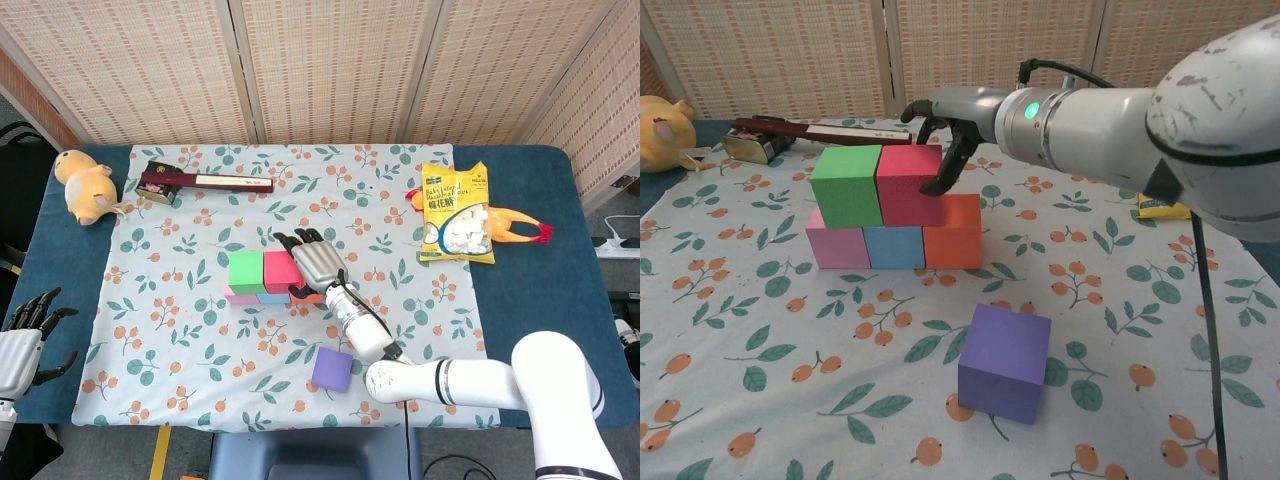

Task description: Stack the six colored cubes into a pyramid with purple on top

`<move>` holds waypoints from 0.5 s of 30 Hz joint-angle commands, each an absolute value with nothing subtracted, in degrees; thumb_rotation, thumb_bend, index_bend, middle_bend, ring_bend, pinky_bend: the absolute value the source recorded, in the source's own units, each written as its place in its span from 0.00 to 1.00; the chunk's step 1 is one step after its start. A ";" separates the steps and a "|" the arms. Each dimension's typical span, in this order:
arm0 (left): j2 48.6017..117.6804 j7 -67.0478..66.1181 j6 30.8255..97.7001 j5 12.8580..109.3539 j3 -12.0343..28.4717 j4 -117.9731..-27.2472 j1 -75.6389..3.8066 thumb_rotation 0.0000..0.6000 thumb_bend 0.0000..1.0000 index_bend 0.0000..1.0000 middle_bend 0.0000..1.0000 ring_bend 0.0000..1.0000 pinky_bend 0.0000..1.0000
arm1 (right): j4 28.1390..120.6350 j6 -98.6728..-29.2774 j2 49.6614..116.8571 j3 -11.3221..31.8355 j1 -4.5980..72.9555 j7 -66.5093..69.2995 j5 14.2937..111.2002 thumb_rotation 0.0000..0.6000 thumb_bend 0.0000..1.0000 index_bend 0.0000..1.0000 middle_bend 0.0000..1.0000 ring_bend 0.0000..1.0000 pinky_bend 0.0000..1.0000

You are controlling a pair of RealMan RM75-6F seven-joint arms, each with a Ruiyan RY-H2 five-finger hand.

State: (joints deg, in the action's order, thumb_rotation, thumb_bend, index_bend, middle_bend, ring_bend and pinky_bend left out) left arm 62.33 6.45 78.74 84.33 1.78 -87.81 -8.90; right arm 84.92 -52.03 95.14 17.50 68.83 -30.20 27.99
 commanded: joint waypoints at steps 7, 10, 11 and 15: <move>62.15 6.13 79.01 84.45 1.76 -88.11 -8.79 1.00 0.33 0.24 0.00 0.00 0.10 | 85.98 -52.25 94.44 17.77 68.34 -29.34 29.13 1.00 0.11 0.00 0.03 0.00 0.00; 62.00 5.94 79.09 84.46 1.81 -88.32 -8.79 1.00 0.33 0.24 0.00 0.00 0.10 | 87.82 -53.53 92.94 18.36 67.38 -28.25 30.87 1.00 0.06 0.00 0.00 0.00 0.00; 61.97 5.88 79.08 84.41 1.84 -88.38 -8.80 1.00 0.33 0.24 0.00 0.00 0.10 | 88.73 -54.04 92.22 18.60 66.92 -27.76 31.56 1.00 0.05 0.00 0.00 0.00 0.00; 61.83 5.44 78.69 84.29 2.00 -88.67 -9.12 1.00 0.33 0.24 0.00 0.00 0.10 | 94.88 -56.57 86.74 18.54 63.68 -26.03 35.69 1.00 0.05 0.00 0.00 0.00 0.00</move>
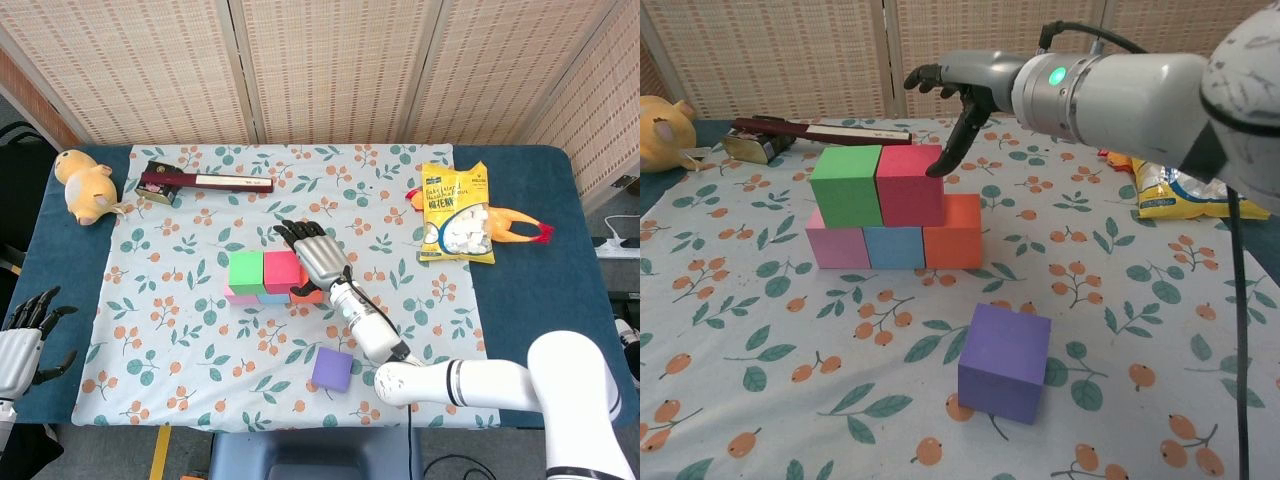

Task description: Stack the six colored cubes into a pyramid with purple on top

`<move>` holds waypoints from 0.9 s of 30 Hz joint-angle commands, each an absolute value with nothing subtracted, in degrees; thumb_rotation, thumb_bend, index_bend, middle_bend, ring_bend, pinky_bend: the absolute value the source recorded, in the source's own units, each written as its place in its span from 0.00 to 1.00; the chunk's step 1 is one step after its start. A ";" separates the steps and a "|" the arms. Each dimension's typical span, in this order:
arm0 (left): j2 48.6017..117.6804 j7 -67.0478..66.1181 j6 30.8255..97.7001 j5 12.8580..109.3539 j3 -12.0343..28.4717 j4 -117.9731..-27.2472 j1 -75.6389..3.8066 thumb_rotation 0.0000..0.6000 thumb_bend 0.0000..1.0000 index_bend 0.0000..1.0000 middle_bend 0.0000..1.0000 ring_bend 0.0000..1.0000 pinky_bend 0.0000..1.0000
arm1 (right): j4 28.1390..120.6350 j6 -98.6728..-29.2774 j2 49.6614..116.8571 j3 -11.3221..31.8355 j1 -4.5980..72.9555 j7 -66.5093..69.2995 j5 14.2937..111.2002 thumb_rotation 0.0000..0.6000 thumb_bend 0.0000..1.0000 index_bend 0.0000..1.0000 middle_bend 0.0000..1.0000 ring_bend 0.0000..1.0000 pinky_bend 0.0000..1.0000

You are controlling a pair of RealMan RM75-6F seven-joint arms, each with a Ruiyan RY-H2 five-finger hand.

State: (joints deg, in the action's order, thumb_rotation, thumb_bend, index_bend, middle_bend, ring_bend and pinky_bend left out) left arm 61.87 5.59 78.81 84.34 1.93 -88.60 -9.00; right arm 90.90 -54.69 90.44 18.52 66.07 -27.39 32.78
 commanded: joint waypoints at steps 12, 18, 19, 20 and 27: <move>61.68 2.43 76.69 82.80 3.00 -90.88 -10.71 1.00 0.33 0.24 0.00 0.00 0.10 | 111.90 -49.87 62.72 8.16 46.61 -5.80 64.04 1.00 0.05 0.00 0.10 0.00 0.13; 61.43 -1.00 76.38 82.00 3.39 -93.94 -11.22 1.00 0.33 0.24 0.00 0.00 0.10 | 109.77 -44.98 58.49 3.07 44.06 5.77 81.84 1.00 0.05 0.00 0.11 0.00 0.15; 61.36 -1.48 76.37 81.79 3.46 -94.41 -11.26 1.00 0.33 0.24 0.00 0.00 0.10 | 109.27 -44.59 58.38 2.54 44.18 6.90 83.98 1.00 0.05 0.00 0.11 0.00 0.15; 61.28 -1.94 76.38 81.59 3.53 -94.86 -11.28 1.00 0.33 0.24 0.00 0.00 0.10 | 108.73 -44.19 58.40 2.06 44.42 8.11 86.06 1.00 0.05 0.00 0.11 0.00 0.15; 60.54 -4.48 76.43 80.03 3.90 -97.29 -11.27 1.00 0.33 0.24 0.00 0.00 0.09 | 101.53 -42.15 61.36 -1.53 48.48 14.78 100.09 1.00 0.05 0.00 0.11 0.00 0.15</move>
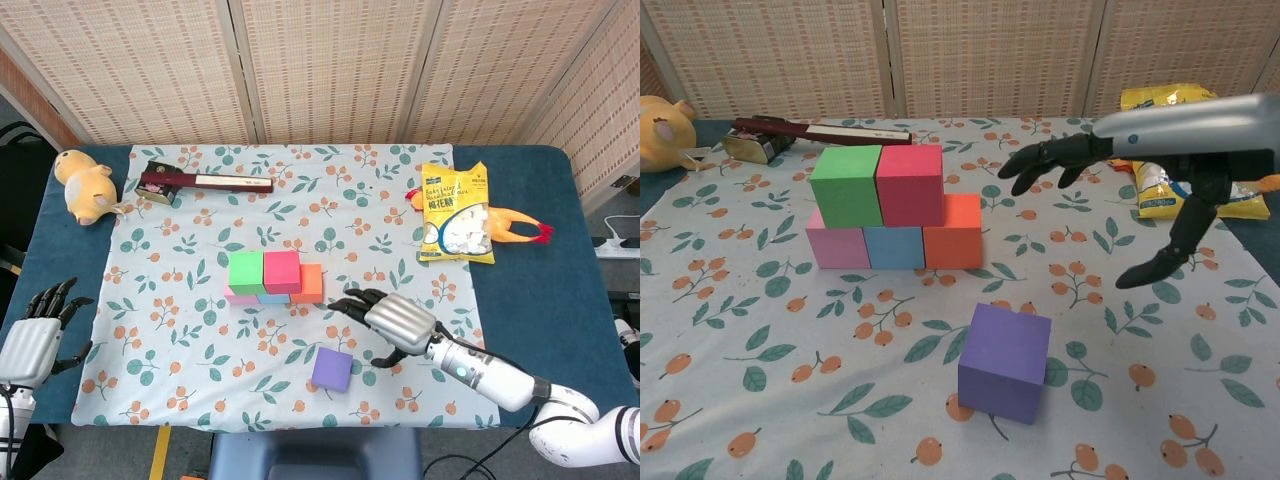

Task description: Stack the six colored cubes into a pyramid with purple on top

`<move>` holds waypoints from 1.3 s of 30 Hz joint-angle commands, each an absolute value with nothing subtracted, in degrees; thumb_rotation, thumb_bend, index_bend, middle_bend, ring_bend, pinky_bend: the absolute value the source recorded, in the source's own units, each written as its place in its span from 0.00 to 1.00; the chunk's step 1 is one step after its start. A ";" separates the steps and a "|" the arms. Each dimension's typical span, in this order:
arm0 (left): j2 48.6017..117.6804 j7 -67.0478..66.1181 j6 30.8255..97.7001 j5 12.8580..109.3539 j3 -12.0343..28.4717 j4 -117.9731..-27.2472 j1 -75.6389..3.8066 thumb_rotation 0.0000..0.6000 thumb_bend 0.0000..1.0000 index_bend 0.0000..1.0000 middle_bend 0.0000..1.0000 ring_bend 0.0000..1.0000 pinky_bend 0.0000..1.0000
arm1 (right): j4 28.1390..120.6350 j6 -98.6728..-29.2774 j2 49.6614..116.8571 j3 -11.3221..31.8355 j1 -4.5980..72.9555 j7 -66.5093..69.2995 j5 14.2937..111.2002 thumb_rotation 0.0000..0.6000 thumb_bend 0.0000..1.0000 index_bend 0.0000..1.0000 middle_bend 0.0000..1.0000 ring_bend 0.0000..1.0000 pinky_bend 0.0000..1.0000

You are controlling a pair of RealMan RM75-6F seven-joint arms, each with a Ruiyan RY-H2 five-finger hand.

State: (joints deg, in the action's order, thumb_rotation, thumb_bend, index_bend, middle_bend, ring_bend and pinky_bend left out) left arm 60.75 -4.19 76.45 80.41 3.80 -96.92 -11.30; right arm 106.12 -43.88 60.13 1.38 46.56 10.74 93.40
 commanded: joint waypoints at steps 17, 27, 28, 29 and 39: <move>60.14 -3.53 76.99 78.60 3.90 -97.48 -10.46 1.00 0.33 0.23 0.00 0.00 0.09 | 88.61 -42.66 73.70 -4.71 56.03 11.24 110.73 1.00 0.03 0.00 0.03 0.00 0.14; 60.34 -1.96 77.02 78.66 3.89 -96.38 -10.26 1.00 0.33 0.23 0.00 0.00 0.09 | 83.59 -42.37 79.65 -4.77 58.03 7.89 109.86 1.00 0.03 0.00 0.03 0.00 0.13; 60.33 -1.82 77.04 78.73 3.85 -96.33 -10.22 1.00 0.33 0.23 0.00 0.00 0.09 | 83.28 -42.16 80.00 -4.94 58.24 7.58 109.85 1.00 0.03 0.00 0.03 0.00 0.13; 60.31 -1.60 77.08 78.82 3.80 -96.26 -10.16 1.00 0.33 0.23 0.00 0.00 0.09 | 82.97 -42.04 80.33 -5.17 58.43 7.37 109.75 1.00 0.03 0.00 0.03 0.00 0.13; 60.16 0.35 77.06 79.39 3.63 -95.59 -9.99 1.00 0.33 0.23 0.00 0.00 0.09 | 82.46 -45.68 80.37 -4.86 57.75 7.19 107.70 1.00 0.09 0.36 0.25 0.03 0.15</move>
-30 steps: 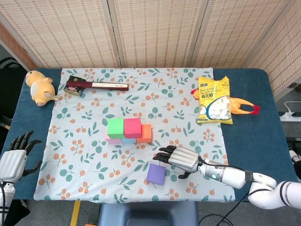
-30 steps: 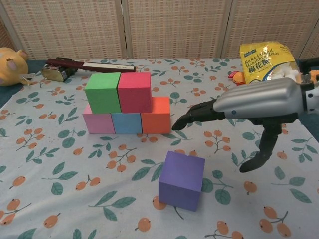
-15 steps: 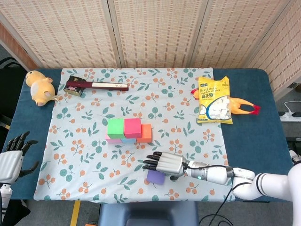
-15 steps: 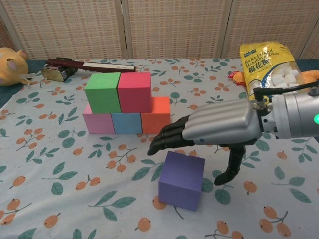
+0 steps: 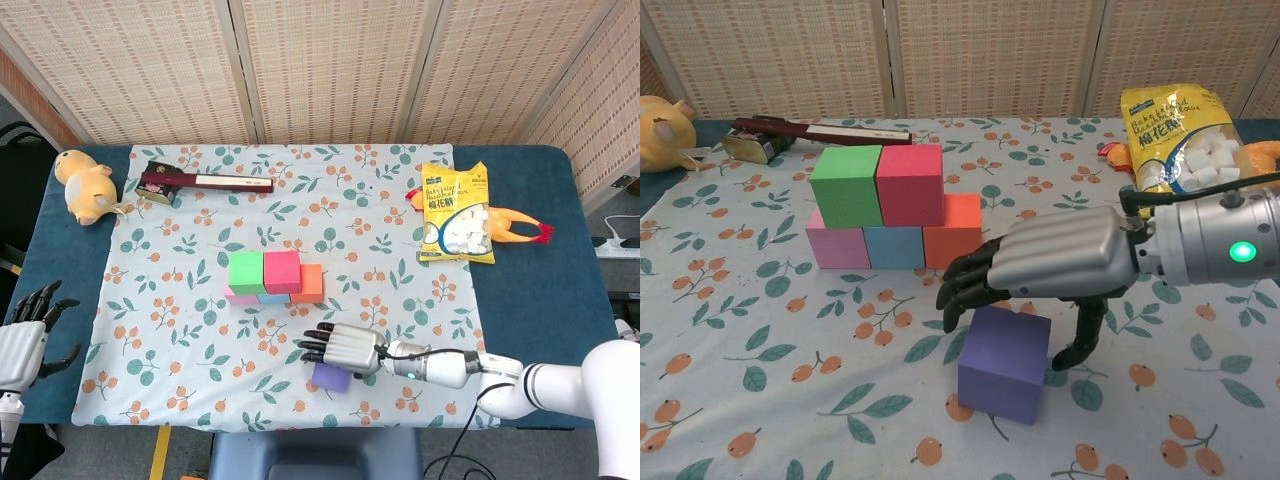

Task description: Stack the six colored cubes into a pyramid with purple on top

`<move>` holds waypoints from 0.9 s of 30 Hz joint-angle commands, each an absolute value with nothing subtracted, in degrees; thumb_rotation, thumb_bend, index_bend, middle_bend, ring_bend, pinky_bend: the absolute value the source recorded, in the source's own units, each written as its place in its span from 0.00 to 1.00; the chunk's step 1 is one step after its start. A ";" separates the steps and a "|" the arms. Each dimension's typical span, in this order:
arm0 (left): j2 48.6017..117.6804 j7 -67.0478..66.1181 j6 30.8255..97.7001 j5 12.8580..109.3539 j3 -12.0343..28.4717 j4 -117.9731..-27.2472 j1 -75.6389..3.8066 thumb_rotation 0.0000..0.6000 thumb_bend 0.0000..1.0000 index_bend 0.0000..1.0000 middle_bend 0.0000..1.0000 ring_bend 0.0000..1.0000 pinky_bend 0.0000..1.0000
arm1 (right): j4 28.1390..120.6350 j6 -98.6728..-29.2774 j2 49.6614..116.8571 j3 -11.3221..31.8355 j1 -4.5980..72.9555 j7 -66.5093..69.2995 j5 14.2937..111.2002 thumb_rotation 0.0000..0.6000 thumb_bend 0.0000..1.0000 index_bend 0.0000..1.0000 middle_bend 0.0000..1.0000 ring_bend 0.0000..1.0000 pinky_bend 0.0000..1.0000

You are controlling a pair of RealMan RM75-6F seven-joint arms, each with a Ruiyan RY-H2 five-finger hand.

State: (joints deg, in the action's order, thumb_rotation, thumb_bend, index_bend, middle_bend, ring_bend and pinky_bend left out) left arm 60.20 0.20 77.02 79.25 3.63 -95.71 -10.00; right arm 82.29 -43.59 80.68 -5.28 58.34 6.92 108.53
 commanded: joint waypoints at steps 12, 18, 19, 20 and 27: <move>59.89 -0.03 76.96 79.49 3.79 -95.86 -10.20 1.00 0.33 0.23 0.00 0.00 0.09 | 84.47 -52.34 76.54 -3.22 56.63 8.07 105.89 1.00 0.11 0.45 0.32 0.11 0.18; 59.55 -0.61 77.24 79.68 3.98 -96.25 -10.32 1.00 0.33 0.23 0.00 0.00 0.09 | 88.23 -55.15 72.96 0.17 56.96 8.85 103.75 1.00 0.11 0.46 0.32 0.11 0.19; 59.51 -0.66 77.25 79.72 3.97 -96.31 -10.32 1.00 0.33 0.23 0.00 0.00 0.09 | 88.78 -55.17 72.48 0.87 57.09 8.94 103.01 1.00 0.11 0.46 0.32 0.11 0.19; 59.46 -0.67 77.26 79.80 3.92 -96.37 -10.30 1.00 0.33 0.23 0.00 0.00 0.09 | 89.55 -54.93 71.91 1.85 57.30 9.08 101.80 1.00 0.11 0.46 0.32 0.11 0.19; 59.43 -0.27 77.47 80.11 3.72 -96.29 -10.11 1.00 0.33 0.23 0.00 0.00 0.09 | 92.78 -49.10 70.49 8.56 59.46 5.62 90.29 1.00 0.11 0.44 0.33 0.11 0.19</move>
